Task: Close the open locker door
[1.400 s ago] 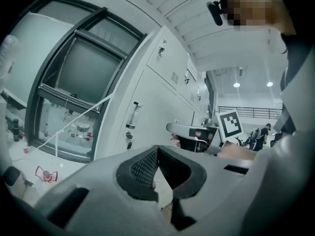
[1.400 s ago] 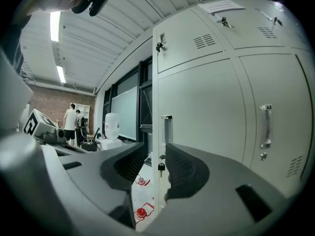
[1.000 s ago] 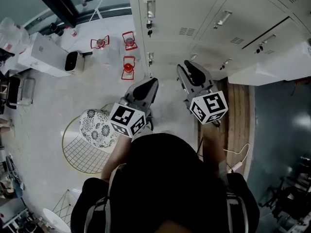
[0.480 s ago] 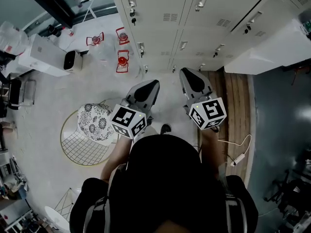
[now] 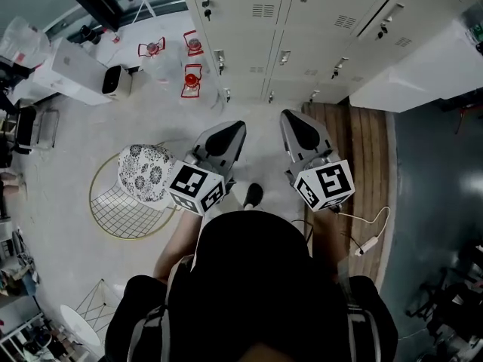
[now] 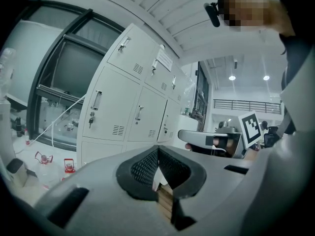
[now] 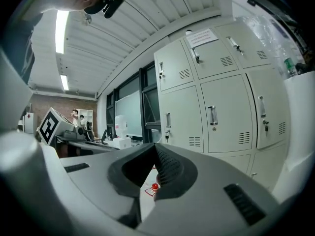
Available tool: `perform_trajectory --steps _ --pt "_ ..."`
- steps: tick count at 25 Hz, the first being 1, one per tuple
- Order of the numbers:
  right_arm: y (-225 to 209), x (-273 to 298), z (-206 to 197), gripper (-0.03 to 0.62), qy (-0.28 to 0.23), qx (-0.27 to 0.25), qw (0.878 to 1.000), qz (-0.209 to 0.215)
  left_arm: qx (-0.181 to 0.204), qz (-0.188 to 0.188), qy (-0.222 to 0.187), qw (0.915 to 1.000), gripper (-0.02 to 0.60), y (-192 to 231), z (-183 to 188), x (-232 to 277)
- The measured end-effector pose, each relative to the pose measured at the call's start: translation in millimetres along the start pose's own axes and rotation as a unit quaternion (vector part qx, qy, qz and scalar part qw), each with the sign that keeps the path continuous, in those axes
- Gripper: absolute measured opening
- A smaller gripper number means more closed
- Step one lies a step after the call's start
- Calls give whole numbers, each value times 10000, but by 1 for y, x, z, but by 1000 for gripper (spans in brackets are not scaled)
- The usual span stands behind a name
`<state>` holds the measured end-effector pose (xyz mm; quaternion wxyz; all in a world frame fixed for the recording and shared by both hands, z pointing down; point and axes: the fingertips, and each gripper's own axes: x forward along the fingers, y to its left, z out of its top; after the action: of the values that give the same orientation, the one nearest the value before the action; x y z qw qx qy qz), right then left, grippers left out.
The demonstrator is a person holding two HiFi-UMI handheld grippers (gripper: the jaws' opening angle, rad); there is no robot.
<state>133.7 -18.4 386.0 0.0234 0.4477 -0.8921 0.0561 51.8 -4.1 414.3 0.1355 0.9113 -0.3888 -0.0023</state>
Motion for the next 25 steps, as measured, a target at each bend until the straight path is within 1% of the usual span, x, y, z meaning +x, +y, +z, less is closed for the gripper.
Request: perform_trajectory --steps 4,8,14,18,25 --pt "18 -15 11 6 -25 -88 9997 246 14 148 -165 9998 18 -4 12 -15" --pt "28 -23 16 6 -97 -103 9994 316 64 224 -244 9994 18 -8 19 -25" --pt "34 -20 10 6 -99 -120 9995 291 102 298 -256 9992 18 -3 19 -41" --pt "39 -18 6 5 -28 -153 9996 246 55 365 -234 9990 18 4 15 -48" --pt "41 -19 4 5 -77 -70 9997 230 55 292 -240 9993 18 1 14 -48"
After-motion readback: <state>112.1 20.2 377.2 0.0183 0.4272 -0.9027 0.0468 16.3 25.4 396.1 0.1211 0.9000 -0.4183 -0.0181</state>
